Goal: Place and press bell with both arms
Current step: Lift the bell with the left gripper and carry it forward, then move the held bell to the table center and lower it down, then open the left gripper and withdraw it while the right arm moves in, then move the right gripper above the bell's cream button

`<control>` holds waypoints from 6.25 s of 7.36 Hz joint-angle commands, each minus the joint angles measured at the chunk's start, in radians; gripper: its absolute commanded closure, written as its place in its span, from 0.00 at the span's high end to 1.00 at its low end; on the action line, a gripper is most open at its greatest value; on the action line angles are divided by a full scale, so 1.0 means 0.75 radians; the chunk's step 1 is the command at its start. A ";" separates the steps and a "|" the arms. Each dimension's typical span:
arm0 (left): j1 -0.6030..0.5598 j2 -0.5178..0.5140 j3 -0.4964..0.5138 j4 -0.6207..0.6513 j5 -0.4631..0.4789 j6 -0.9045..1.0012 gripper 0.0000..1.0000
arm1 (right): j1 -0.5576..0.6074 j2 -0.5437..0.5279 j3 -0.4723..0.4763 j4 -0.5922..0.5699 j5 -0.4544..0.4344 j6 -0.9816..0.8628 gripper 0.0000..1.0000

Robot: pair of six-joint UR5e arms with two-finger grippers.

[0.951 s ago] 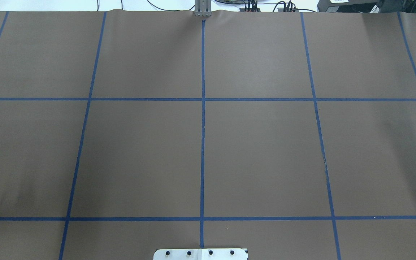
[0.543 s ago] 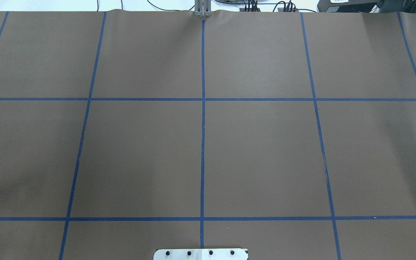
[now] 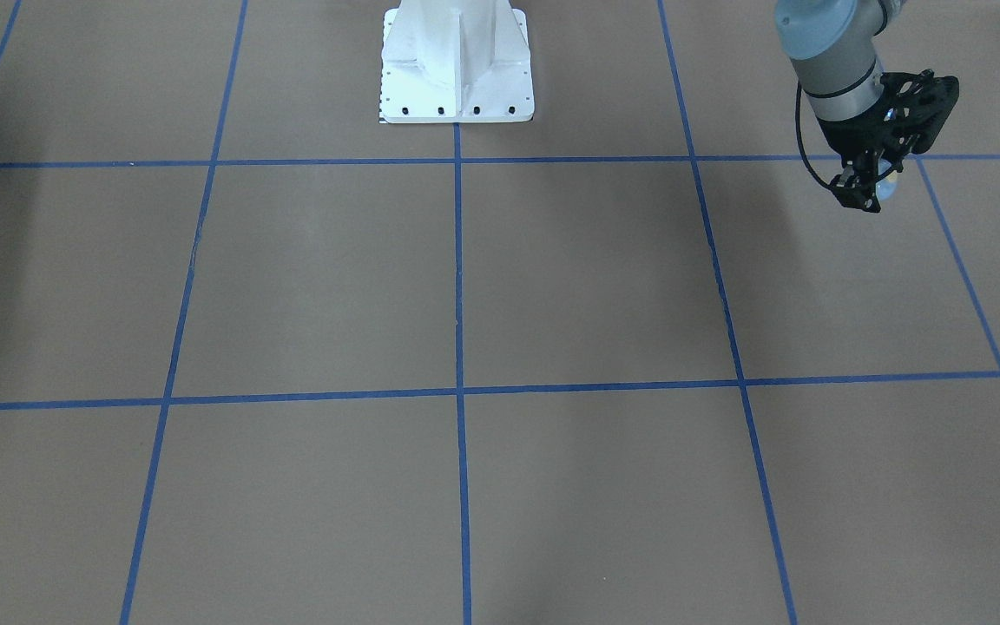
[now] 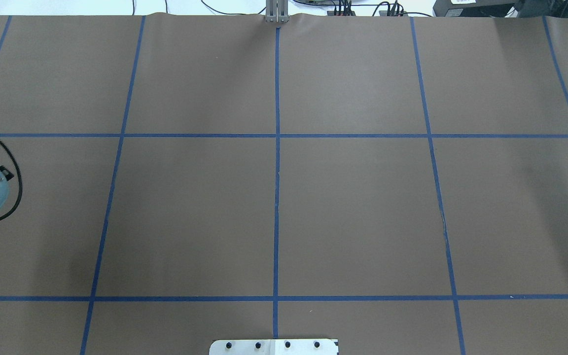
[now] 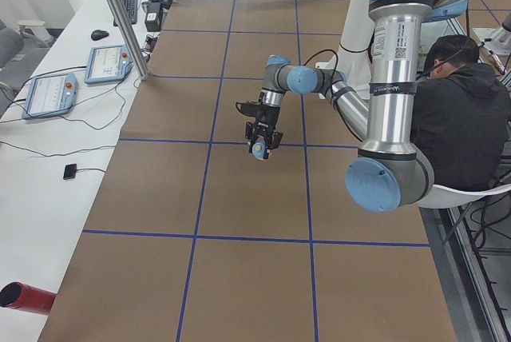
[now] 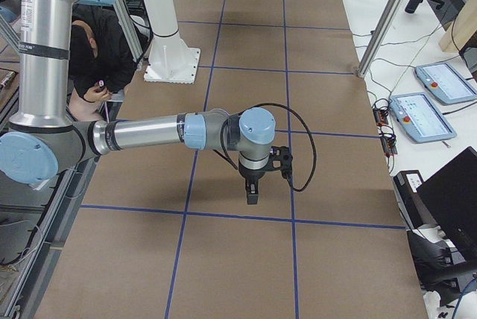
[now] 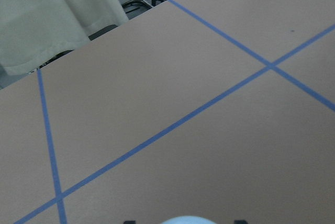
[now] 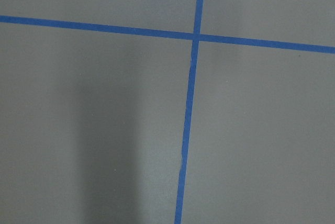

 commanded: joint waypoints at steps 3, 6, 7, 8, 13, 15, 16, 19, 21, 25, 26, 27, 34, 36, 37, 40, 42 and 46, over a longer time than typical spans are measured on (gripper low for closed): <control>-0.011 -0.610 0.163 -0.137 0.094 0.597 0.00 | -0.002 0.008 0.010 0.002 0.000 -0.002 1.00; 0.126 -0.760 0.490 -0.737 0.241 0.733 0.00 | -0.002 0.012 0.002 0.000 -0.018 -0.008 1.00; 0.162 -0.779 0.649 -1.009 0.296 0.741 0.00 | -0.004 0.012 0.010 0.002 -0.002 -0.002 1.00; 0.201 -0.791 0.790 -1.242 0.384 0.761 0.00 | -0.008 0.029 0.012 0.000 0.000 -0.004 1.00; 0.332 -0.967 1.296 -1.752 0.529 0.880 0.00 | -0.008 0.057 0.002 0.000 0.096 0.005 1.00; 0.349 -1.022 1.466 -1.797 0.599 0.880 0.00 | -0.010 0.061 0.004 0.002 0.098 0.005 1.00; 0.349 -1.049 1.511 -1.799 0.605 0.880 0.00 | -0.010 0.066 0.004 0.000 0.104 0.005 1.00; 0.349 -1.094 1.577 -1.799 0.618 0.880 0.00 | -0.010 0.068 0.002 0.002 0.119 0.005 1.00; 0.349 -1.106 1.601 -1.797 0.618 0.880 0.00 | -0.010 0.070 0.000 0.002 0.117 0.005 1.00; 0.349 -1.141 1.618 -1.793 0.605 0.880 1.00 | -0.010 0.070 0.002 0.002 0.117 0.005 1.00; 0.347 -1.141 1.618 -1.793 0.605 0.880 1.00 | -0.010 0.070 0.002 0.002 0.117 0.005 1.00; 0.347 -1.141 1.608 -1.793 0.599 0.880 1.00 | -0.010 0.070 0.008 0.002 0.117 0.007 1.00; -0.070 -1.164 1.481 -1.423 0.013 1.233 1.00 | -0.226 0.419 -0.029 0.000 0.111 0.311 1.00; -0.176 -1.129 1.477 -1.262 -0.128 1.399 1.00 | -0.412 0.649 -0.051 0.000 0.080 0.791 0.99; -0.215 -1.078 1.473 -1.261 -0.167 1.452 1.00 | -0.522 0.742 -0.056 0.000 0.003 1.001 0.83; -0.444 -0.912 1.440 -1.215 -0.541 1.695 1.00 | -0.793 0.987 -0.102 0.002 -0.137 1.370 0.00; -0.544 -0.790 1.405 -1.147 -0.611 1.924 1.00 | -0.962 1.118 -0.145 0.000 -0.322 1.599 0.00; -0.796 -0.416 1.132 -0.911 -0.807 2.371 1.00 | -1.080 1.288 -0.496 0.302 -0.346 1.686 0.00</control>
